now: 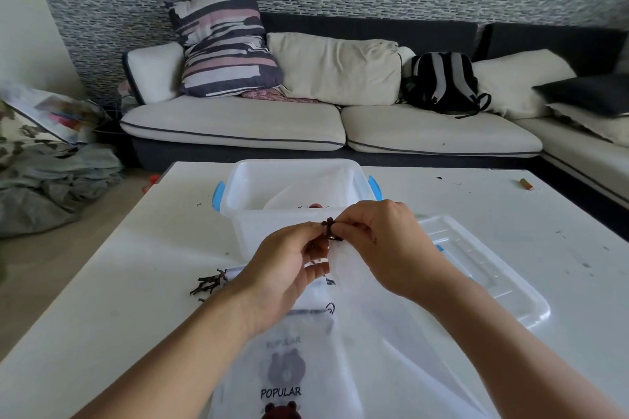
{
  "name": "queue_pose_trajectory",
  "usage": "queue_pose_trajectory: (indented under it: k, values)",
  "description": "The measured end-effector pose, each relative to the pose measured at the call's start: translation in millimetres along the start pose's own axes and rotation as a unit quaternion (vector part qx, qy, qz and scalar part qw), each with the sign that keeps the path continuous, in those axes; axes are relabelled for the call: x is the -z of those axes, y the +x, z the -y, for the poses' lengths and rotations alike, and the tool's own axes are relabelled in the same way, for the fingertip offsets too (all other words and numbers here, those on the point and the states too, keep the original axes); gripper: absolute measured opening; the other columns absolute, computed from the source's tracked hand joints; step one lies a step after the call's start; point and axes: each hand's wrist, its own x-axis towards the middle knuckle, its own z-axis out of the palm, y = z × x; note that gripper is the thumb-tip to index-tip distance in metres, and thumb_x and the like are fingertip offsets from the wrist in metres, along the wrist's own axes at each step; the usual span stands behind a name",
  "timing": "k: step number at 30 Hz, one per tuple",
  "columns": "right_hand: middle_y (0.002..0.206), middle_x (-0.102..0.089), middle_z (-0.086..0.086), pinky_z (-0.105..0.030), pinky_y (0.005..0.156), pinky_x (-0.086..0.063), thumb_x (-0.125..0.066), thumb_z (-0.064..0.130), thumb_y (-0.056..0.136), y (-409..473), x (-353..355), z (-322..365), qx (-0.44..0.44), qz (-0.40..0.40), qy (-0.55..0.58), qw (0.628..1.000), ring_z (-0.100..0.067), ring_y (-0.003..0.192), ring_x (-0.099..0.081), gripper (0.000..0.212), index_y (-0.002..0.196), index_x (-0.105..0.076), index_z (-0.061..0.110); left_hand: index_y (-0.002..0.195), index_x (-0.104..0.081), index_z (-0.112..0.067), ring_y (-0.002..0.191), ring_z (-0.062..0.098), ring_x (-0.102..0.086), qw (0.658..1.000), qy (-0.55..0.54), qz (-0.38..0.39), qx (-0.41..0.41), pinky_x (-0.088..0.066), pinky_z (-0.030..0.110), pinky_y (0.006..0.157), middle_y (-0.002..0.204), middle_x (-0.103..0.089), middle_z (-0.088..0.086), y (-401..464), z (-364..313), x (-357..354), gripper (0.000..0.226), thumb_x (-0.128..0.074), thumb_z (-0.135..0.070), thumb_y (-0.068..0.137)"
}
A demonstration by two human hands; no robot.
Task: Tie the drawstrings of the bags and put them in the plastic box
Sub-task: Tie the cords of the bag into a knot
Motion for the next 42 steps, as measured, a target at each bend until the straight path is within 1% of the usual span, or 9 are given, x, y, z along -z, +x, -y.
queue_pose_trajectory:
  k: [6,11,19,22,27,34,37,40,42]
  values:
    - [0.080,-0.071,0.012,-0.007,0.066,-0.043,-0.065,0.014,0.096,1,-1,1,-0.015,-0.016,0.037,0.999,0.005,0.074,-0.062,0.012,0.105,-0.072,0.017,0.093,-0.071,-0.005,0.088,0.016,-0.065,0.996,0.067,0.022,-0.056,-0.051,0.038,0.095,0.092,-0.070,0.008,-3,-1,4,0.027,-0.047,-0.013,0.103]
    - [0.080,-0.073,0.010,-0.011,0.067,-0.047,-0.061,0.008,0.096,-1,-2,4,-0.001,-0.026,0.044,0.999,-0.003,0.079,-0.065,0.017,0.094,-0.076,0.015,0.096,-0.071,-0.004,0.095,0.025,-0.068,0.987,0.137,-0.007,-0.089,-0.051,0.042,0.101,0.099,-0.073,0.014,-1,1,8,0.025,-0.050,-0.016,0.103]
    - [0.071,-0.068,0.010,-0.012,0.060,-0.039,-0.055,0.013,0.100,4,0,-3,-0.072,0.024,0.087,0.993,-0.002,0.062,-0.054,0.021,0.090,-0.074,0.010,0.096,-0.070,-0.017,0.084,0.007,-0.072,0.907,0.297,-0.106,-0.280,-0.057,0.026,0.079,0.089,-0.075,-0.009,-3,13,1,0.008,-0.064,-0.011,0.096]
    - [0.065,-0.063,0.010,-0.020,0.062,-0.042,-0.054,0.012,0.101,3,0,-3,-0.103,0.042,0.143,0.983,-0.006,0.060,-0.050,0.024,0.089,-0.073,0.003,0.097,-0.067,-0.021,0.084,0.007,-0.071,0.899,0.296,-0.114,-0.301,-0.058,0.025,0.077,0.091,-0.074,-0.007,0,11,5,0.010,-0.068,-0.012,0.093]
    - [0.087,-0.073,-0.017,-0.038,0.083,-0.055,-0.049,0.008,0.103,0,4,-2,-0.148,0.088,0.269,0.948,-0.019,0.078,-0.064,0.028,0.096,-0.073,-0.002,0.090,-0.060,-0.017,0.083,0.007,-0.070,0.889,0.314,-0.090,-0.321,-0.051,0.013,0.067,0.085,-0.069,-0.007,-4,7,6,0.016,-0.067,-0.003,0.092]
    - [0.104,-0.066,-0.035,-0.062,0.101,-0.045,-0.053,0.012,0.101,3,4,-6,-0.162,0.068,0.294,0.940,-0.039,0.089,-0.065,0.027,0.095,-0.073,-0.005,0.084,-0.073,-0.015,0.082,0.001,-0.072,0.913,0.279,-0.073,-0.290,-0.052,0.011,0.069,0.081,-0.076,-0.009,-12,-1,2,0.010,-0.079,-0.007,0.083]
    - [0.106,-0.067,-0.037,-0.059,0.103,-0.046,-0.055,0.011,0.100,2,1,-6,-0.162,0.064,0.315,0.933,-0.050,0.105,-0.063,0.026,0.095,-0.073,-0.007,0.084,-0.076,-0.017,0.077,0.000,-0.072,0.901,0.299,-0.107,-0.295,-0.051,0.010,0.070,0.079,-0.076,-0.013,-11,2,2,0.007,-0.082,-0.016,0.080]
    - [0.081,-0.064,-0.026,-0.040,0.078,-0.052,-0.058,0.007,0.098,3,2,-6,-0.173,0.043,0.338,0.924,-0.031,0.075,-0.057,0.025,0.092,-0.070,-0.014,0.087,-0.080,-0.018,0.079,0.002,-0.073,0.896,0.297,-0.103,-0.313,-0.054,0.014,0.074,0.081,-0.077,-0.016,-11,1,3,0.009,-0.076,-0.010,0.086]
    - [0.078,-0.059,-0.019,-0.039,0.077,-0.050,-0.060,0.007,0.097,4,3,-6,-0.187,0.036,0.355,0.915,-0.025,0.074,-0.052,0.024,0.089,-0.071,-0.014,0.091,-0.082,-0.017,0.080,0.007,-0.075,0.894,0.294,-0.101,-0.324,-0.058,0.022,0.076,0.082,-0.078,-0.014,-13,2,2,0.012,-0.074,-0.008,0.088]
